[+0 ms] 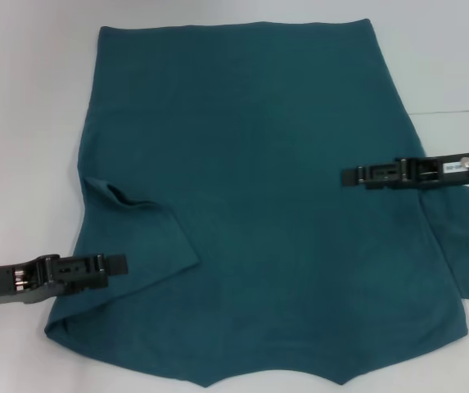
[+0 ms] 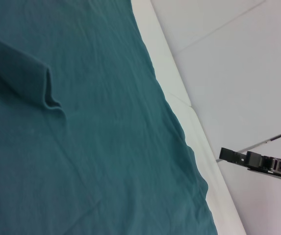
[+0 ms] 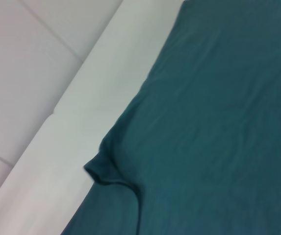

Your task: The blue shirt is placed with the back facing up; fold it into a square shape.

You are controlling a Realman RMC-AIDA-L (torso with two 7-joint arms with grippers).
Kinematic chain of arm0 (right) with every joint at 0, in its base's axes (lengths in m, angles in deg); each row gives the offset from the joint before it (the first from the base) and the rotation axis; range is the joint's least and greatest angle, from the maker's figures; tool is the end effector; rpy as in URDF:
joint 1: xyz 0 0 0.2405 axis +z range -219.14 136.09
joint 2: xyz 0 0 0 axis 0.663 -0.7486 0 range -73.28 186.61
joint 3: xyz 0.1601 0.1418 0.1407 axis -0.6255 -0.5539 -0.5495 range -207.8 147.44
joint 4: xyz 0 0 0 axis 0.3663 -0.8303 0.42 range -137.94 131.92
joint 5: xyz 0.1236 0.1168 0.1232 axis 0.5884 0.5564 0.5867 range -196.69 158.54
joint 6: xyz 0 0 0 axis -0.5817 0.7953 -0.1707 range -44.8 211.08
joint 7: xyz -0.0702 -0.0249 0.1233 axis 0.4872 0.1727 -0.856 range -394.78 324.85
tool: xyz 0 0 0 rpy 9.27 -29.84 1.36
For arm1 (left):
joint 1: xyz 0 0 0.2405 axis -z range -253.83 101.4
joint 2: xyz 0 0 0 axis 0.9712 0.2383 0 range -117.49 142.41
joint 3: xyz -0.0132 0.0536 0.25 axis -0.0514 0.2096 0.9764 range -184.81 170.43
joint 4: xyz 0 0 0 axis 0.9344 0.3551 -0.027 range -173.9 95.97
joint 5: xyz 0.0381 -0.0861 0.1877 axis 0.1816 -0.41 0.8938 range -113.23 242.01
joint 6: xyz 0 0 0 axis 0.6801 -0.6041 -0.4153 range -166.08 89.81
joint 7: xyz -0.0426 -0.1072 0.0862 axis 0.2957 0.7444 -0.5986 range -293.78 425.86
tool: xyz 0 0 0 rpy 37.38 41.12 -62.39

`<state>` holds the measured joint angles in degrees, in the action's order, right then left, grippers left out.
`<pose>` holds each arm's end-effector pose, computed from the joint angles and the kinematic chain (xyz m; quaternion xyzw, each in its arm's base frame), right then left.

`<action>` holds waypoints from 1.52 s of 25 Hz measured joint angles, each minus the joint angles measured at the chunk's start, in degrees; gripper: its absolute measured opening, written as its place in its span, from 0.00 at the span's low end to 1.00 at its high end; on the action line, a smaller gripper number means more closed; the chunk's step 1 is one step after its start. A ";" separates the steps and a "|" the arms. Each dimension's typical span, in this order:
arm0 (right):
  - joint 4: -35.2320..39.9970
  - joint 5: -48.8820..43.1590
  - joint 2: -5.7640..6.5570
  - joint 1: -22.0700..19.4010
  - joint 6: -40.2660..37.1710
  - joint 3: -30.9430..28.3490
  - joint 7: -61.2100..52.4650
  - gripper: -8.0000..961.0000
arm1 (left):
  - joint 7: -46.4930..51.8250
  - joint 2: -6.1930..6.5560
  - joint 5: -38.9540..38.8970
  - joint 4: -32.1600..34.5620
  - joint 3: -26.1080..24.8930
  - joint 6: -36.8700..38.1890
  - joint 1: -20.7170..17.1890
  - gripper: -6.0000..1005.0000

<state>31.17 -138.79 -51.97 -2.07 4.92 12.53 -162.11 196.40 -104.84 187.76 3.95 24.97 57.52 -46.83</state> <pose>0.2641 0.4013 0.0575 -0.8152 0.5283 0.1851 0.1487 -0.2815 0.3209 0.0330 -0.7675 -0.5937 -0.2393 0.0354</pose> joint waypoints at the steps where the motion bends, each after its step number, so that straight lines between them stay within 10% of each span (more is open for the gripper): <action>1: 0.01 -0.08 0.39 -0.42 -0.12 -0.29 -0.64 0.84 | 0.05 -0.03 0.00 -0.02 -0.09 -0.11 -0.05 0.73; 4: 1.33 -3.08 2.37 -2.41 -2.22 -1.32 -6.19 0.84 | 0.31 -0.06 0.00 -0.09 -0.27 -0.18 -0.08 0.73; 17: 8.90 -18.95 4.03 -7.27 -6.51 -12.97 -18.13 0.84 | 1.52 0.05 -0.05 -0.02 -0.45 -0.82 -0.11 0.73; 38: 3.99 -20.90 1.46 -7.13 6.90 -11.76 -15.72 0.84 | 2.70 0.16 -0.56 -0.03 -1.33 -2.37 -0.08 0.73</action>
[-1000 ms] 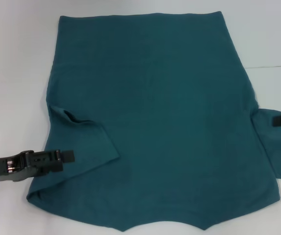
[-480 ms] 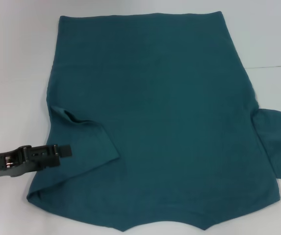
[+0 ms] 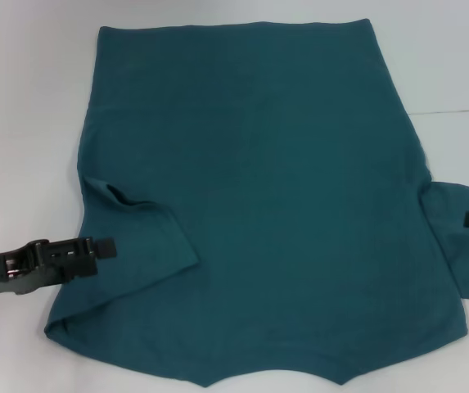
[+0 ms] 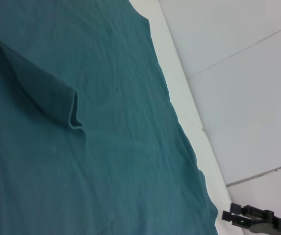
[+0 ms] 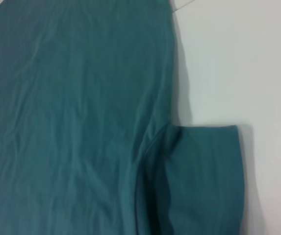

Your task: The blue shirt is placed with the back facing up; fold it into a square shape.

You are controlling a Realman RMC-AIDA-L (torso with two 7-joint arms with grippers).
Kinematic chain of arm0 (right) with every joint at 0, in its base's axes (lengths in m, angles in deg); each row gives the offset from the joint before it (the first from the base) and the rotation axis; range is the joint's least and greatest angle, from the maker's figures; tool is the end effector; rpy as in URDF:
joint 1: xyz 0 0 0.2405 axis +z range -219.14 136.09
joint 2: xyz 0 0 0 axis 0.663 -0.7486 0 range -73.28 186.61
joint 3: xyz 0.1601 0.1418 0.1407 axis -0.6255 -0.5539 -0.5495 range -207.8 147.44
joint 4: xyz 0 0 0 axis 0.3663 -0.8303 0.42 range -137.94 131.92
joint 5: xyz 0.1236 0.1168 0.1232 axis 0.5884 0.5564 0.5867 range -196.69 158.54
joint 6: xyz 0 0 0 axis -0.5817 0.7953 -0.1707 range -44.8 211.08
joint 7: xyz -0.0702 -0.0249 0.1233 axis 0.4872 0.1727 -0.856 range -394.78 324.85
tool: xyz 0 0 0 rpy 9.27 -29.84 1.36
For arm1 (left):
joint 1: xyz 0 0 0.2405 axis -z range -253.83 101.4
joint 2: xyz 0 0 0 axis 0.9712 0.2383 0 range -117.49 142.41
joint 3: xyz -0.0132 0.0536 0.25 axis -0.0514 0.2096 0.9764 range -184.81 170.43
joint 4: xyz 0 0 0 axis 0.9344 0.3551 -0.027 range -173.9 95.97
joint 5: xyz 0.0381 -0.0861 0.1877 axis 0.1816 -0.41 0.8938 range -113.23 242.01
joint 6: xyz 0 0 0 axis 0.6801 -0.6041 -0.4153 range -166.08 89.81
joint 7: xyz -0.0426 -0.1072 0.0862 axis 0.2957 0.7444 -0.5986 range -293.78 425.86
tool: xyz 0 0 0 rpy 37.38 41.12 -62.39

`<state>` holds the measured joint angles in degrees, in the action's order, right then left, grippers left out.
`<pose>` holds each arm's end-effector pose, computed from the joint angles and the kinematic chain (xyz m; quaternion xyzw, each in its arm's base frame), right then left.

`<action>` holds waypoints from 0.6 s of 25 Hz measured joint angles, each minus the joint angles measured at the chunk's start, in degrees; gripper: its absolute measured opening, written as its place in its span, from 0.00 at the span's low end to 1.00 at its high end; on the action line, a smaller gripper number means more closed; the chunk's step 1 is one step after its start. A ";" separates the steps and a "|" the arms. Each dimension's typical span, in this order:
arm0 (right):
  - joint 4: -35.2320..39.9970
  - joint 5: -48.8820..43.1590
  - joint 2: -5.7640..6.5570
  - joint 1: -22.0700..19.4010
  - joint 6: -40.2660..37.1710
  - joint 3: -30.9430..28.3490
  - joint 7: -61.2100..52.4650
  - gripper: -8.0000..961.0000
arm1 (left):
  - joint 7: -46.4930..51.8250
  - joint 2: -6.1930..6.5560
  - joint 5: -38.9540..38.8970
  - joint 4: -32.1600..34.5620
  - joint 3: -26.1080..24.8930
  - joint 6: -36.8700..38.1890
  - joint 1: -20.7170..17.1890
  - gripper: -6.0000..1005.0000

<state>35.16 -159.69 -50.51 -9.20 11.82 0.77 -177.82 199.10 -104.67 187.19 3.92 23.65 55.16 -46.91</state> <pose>0.3664 0.3656 0.1054 -0.6647 0.6816 0.1122 0.2846 -0.2864 0.3268 0.0384 -0.7435 -0.6158 -0.2546 0.0556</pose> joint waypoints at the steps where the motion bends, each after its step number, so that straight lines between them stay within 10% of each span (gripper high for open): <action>1: -0.20 0.00 -0.08 0.02 0.31 0.02 0.12 0.84 | 0.07 0.00 0.00 0.00 0.00 0.00 0.03 0.73; 15: -1.09 0.11 -1.67 0.68 4.63 0.17 0.87 0.84 | 0.26 -0.03 0.22 0.00 0.02 -0.59 0.09 0.73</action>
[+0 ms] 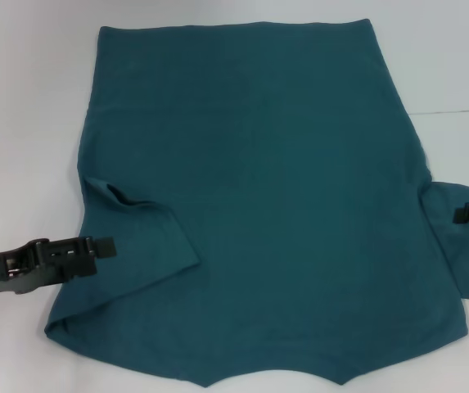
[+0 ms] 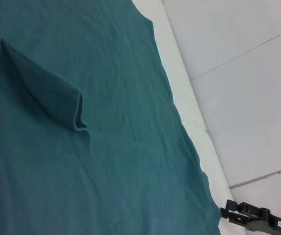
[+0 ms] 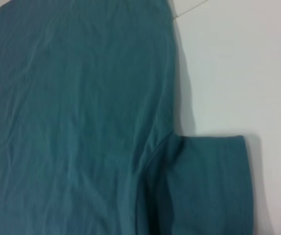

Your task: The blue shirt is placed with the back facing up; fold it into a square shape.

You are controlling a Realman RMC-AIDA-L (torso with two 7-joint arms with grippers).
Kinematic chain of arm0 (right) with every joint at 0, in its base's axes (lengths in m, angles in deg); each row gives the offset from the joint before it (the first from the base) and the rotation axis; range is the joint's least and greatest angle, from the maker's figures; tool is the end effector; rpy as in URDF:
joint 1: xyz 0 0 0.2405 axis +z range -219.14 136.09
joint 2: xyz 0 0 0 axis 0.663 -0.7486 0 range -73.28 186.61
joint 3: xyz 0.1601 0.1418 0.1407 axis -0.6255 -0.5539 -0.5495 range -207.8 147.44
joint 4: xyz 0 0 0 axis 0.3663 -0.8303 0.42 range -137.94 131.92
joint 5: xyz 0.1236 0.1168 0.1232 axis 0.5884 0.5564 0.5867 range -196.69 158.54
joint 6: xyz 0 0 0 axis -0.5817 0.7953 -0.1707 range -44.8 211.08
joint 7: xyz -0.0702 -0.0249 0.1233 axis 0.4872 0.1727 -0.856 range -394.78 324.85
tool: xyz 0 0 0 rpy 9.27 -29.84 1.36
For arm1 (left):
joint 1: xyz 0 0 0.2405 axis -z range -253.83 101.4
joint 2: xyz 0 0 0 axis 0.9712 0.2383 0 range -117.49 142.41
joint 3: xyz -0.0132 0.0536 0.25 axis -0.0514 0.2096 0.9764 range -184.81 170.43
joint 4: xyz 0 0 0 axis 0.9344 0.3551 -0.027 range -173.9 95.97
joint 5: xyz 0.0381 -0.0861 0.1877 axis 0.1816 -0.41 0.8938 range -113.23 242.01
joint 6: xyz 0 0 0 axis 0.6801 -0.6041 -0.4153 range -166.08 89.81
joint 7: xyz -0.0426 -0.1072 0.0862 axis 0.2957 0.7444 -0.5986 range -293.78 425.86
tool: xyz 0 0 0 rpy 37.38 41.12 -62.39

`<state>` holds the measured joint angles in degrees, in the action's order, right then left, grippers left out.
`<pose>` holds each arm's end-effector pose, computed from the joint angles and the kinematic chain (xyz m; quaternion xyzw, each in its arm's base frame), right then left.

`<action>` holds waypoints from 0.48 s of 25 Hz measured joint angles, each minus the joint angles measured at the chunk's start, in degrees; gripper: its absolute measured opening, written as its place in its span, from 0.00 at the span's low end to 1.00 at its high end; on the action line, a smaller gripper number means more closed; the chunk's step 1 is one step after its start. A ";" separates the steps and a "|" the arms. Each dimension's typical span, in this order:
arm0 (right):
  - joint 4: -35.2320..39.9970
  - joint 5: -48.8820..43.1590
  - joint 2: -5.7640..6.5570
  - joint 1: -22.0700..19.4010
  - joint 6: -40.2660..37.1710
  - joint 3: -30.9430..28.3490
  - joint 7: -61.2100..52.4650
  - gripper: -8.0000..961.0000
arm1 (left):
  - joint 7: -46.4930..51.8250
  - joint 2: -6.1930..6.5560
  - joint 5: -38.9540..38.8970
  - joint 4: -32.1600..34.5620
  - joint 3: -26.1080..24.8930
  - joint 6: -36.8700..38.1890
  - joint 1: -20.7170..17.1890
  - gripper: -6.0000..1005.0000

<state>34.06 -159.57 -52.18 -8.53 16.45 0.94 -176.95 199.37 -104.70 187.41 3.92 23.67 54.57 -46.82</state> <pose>0.3662 0.3726 0.0924 -0.6622 0.6758 0.1177 0.3014 -0.2871 0.3281 0.0381 -0.7417 -0.6183 -0.2532 0.0596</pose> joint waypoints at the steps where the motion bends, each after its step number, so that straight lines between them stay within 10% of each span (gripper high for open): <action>1: -0.41 -0.05 -0.02 0.21 0.36 0.00 0.11 0.84 | 0.00 0.00 0.04 0.00 0.00 -0.03 -0.01 0.73; 12: -3.75 0.18 0.01 1.97 2.22 0.68 1.25 0.84 | 0.00 0.00 0.15 0.00 -0.35 -0.16 -0.13 0.73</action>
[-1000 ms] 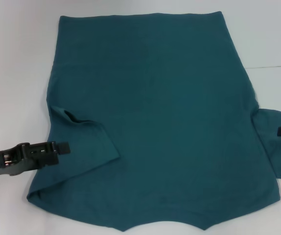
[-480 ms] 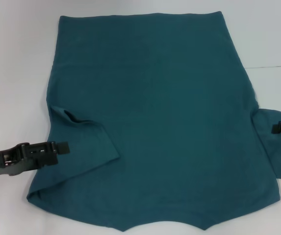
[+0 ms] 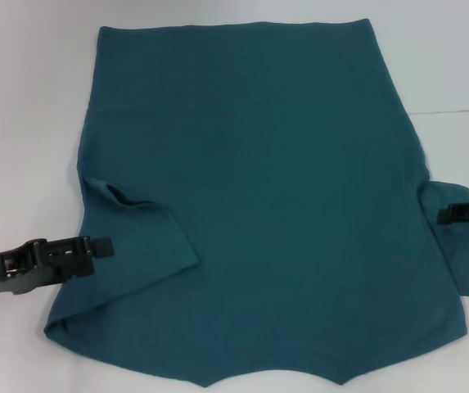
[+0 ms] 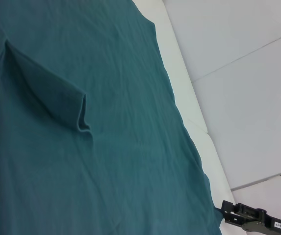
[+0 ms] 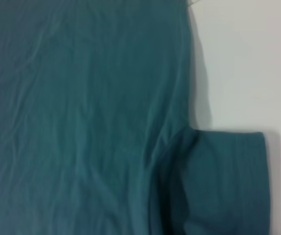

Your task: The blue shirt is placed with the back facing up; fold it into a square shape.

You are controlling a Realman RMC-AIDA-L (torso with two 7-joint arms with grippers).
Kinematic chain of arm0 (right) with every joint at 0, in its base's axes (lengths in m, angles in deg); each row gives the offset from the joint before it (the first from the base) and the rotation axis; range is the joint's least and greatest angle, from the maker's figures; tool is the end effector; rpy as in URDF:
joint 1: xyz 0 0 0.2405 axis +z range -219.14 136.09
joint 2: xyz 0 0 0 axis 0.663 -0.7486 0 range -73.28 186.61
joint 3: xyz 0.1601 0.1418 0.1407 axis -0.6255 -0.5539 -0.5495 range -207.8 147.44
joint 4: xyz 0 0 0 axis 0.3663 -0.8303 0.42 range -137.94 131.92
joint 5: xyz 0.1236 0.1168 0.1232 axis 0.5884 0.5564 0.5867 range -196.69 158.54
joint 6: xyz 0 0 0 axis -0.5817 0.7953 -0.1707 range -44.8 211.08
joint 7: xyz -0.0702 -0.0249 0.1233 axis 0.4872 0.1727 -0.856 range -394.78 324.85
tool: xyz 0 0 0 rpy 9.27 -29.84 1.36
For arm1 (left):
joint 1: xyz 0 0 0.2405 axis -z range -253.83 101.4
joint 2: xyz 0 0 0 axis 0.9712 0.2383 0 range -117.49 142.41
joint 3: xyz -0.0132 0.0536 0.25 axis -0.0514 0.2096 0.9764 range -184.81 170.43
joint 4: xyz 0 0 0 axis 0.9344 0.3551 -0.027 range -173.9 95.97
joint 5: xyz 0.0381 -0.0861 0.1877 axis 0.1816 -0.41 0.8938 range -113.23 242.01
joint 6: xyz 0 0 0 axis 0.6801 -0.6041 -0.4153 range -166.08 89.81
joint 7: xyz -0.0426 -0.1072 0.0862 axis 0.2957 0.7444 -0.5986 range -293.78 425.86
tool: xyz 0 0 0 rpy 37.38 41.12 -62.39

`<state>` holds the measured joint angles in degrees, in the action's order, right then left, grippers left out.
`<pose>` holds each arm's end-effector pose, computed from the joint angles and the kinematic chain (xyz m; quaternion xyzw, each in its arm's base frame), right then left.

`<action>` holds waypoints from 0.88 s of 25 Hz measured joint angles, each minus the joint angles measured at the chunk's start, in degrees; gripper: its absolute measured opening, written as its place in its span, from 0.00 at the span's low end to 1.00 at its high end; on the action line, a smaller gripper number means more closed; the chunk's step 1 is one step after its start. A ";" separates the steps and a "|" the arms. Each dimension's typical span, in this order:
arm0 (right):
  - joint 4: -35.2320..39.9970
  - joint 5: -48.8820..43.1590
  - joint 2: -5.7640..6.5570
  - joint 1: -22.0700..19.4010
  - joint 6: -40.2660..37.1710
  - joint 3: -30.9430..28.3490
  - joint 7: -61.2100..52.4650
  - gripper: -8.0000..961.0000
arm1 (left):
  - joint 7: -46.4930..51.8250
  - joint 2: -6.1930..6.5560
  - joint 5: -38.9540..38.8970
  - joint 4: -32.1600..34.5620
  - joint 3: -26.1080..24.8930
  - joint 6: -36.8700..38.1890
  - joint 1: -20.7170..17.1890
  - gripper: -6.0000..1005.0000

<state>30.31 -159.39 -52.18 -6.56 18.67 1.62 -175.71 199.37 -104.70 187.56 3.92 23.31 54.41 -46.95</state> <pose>0.3604 0.3805 0.0782 -0.6714 0.6715 0.1134 0.2924 -0.2888 0.3277 0.0388 -0.7394 -0.6202 -0.2544 0.0626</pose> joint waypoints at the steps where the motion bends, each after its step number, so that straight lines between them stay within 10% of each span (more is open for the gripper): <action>1: -0.01 0.01 -0.03 0.07 0.00 -0.07 0.02 0.84 | 0.00 0.00 0.01 0.00 0.00 0.00 0.00 0.73; 22: 0.37 -0.01 0.70 -0.14 -3.71 0.01 0.29 0.82 | 0.11 0.00 -0.05 0.00 -0.10 -0.76 0.20 0.73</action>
<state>30.68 -159.40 -51.47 -6.70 14.96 1.63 -175.42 199.48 -104.70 187.50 3.92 23.22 53.65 -46.75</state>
